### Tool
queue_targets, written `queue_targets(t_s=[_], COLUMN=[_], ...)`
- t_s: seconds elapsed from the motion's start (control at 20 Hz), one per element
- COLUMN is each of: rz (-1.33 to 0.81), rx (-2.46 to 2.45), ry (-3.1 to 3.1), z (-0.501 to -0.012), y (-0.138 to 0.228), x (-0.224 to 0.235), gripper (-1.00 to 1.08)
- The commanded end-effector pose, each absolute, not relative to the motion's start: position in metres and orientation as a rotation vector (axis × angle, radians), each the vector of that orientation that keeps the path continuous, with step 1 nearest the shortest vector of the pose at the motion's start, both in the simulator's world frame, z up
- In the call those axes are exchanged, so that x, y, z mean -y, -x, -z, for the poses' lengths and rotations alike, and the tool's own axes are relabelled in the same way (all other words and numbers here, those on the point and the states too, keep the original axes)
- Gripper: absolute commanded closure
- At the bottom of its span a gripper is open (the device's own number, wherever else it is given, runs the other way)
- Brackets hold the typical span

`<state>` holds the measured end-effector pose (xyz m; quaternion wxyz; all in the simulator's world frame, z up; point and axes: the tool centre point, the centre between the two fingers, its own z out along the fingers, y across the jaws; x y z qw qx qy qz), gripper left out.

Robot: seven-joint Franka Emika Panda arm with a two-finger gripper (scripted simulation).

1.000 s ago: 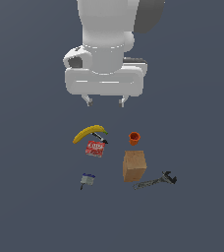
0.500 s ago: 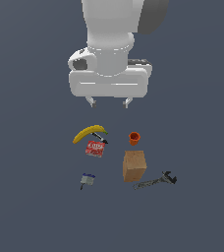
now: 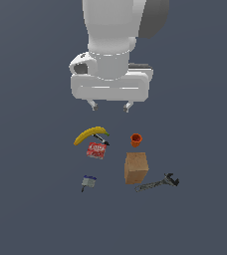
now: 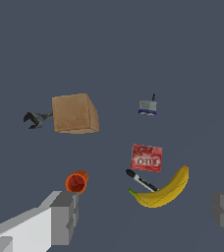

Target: Pick up a designated object from a clutter of objects.

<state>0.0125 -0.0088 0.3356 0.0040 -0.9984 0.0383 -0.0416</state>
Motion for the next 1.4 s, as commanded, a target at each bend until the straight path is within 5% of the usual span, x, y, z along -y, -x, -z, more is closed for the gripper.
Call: queue_targets(t_s=[0.0,1.35], rz=[0.126,0.027], rx=[-0.164,-1.404], ry=[3.124,2.782], z=[-0.328,-0.147], y=[-0.012,0.051], x=[0.012,0.095], gripper=[-0.92,-0.92])
